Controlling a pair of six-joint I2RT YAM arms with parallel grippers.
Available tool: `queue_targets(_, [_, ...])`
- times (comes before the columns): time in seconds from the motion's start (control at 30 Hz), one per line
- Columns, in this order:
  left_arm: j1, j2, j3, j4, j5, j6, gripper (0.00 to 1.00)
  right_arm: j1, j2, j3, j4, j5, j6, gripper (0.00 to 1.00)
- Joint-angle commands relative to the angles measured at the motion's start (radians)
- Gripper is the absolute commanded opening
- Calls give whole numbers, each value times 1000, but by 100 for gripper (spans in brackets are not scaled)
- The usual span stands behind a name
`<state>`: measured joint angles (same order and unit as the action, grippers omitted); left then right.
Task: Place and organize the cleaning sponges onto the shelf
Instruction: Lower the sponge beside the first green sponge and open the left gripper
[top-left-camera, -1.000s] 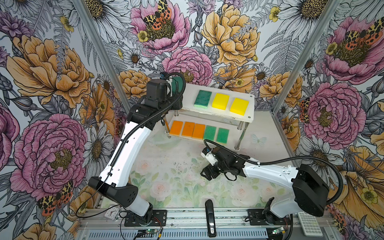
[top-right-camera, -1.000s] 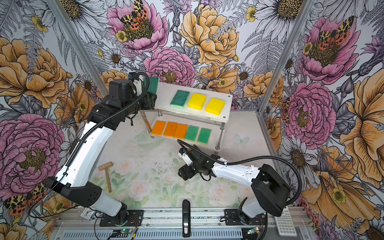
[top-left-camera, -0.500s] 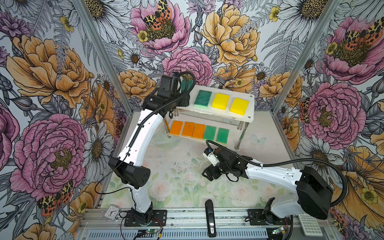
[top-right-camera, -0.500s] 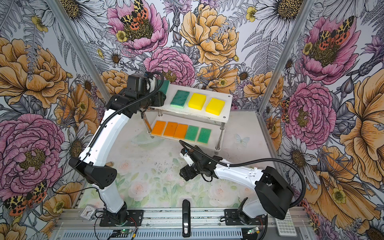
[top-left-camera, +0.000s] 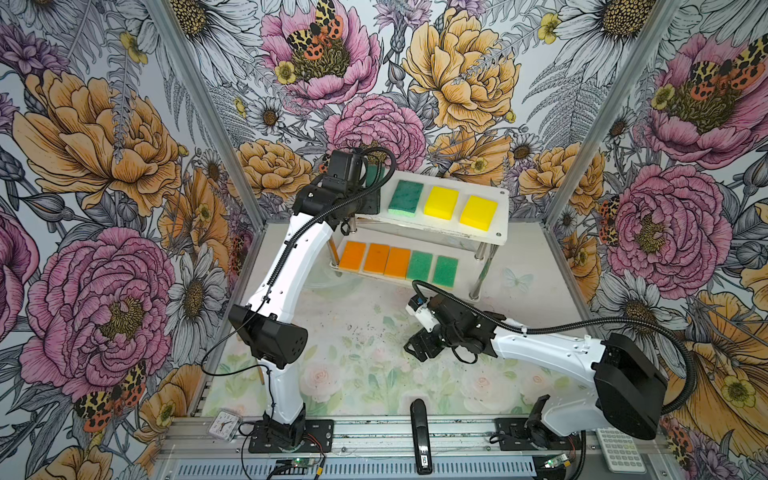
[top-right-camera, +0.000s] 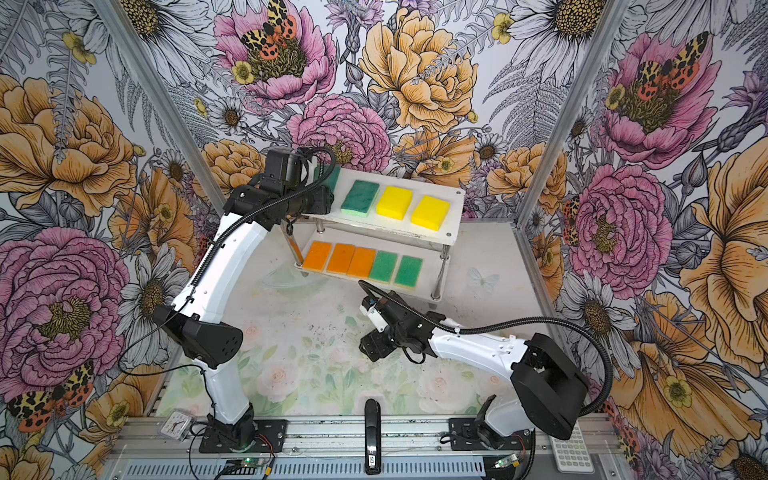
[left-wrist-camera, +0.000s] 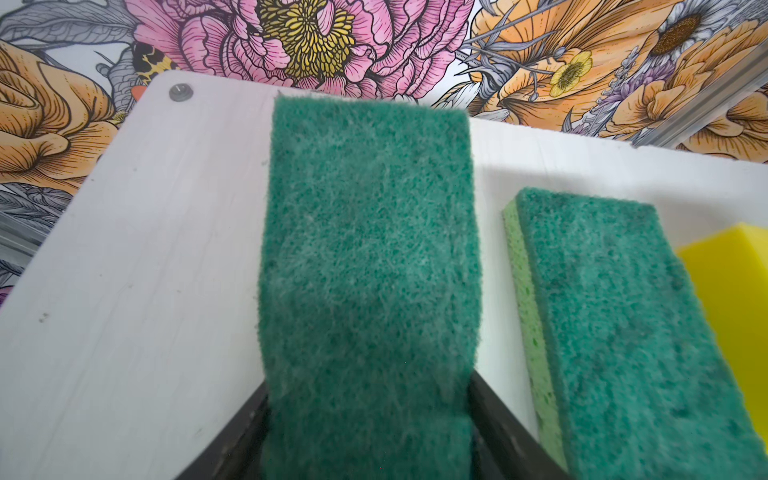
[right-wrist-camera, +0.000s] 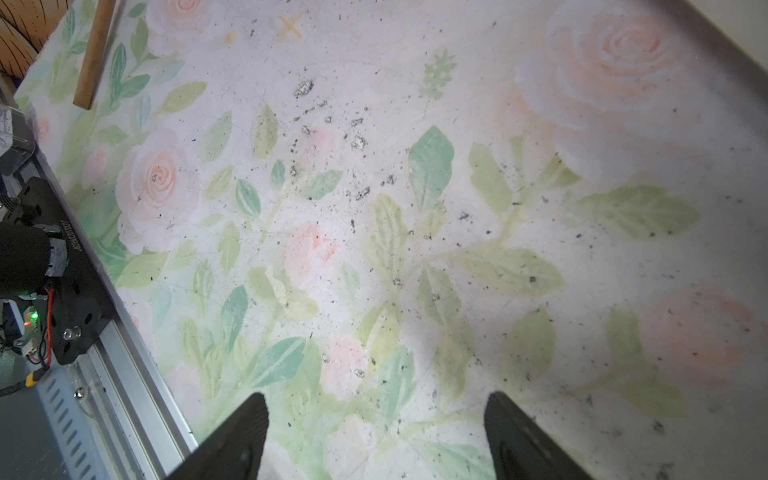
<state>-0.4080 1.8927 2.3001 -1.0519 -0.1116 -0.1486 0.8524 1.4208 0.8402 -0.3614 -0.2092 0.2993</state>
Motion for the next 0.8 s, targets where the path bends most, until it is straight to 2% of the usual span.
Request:
queue_targets(0.0, [6, -5, -3, -9, -39, 19, 70, 7, -10, -1, 14, 17, 8, 84])
queue_targets(0.63, [6, -17, -10, -10, -58, 39, 85, 7, 12, 14, 15, 10, 6, 84])
queue_targets(0.77, [-2, -41, -11, -10, -128, 60, 89, 7, 6, 16, 16, 8, 5, 84])
